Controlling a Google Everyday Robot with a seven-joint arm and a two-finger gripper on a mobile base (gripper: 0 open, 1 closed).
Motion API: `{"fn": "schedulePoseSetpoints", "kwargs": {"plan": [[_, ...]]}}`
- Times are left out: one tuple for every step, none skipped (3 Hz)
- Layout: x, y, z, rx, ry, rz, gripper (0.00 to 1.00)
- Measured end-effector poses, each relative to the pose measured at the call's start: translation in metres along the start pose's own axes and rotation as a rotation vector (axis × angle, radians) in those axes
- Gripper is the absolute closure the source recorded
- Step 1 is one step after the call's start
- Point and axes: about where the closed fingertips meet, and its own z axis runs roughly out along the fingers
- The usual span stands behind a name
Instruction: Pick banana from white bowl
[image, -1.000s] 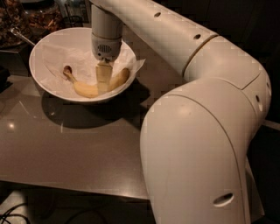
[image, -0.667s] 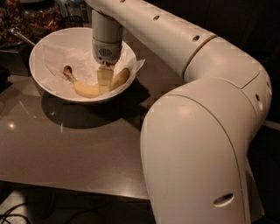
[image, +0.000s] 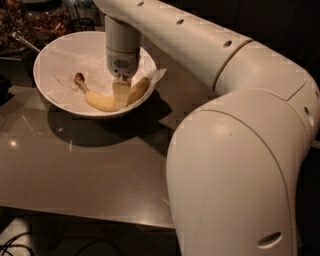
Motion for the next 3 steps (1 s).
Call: {"fn": "schedulePoseSetpoints", "kwargs": {"plan": [[0.000, 0.000, 0.000, 0.000, 0.000, 0.000, 0.99], [0.001, 0.006, -0.013, 0.035, -0.028, -0.006, 1.00], [0.001, 0.027, -0.042, 0.075, -0.062, -0.027, 1.00]]}}
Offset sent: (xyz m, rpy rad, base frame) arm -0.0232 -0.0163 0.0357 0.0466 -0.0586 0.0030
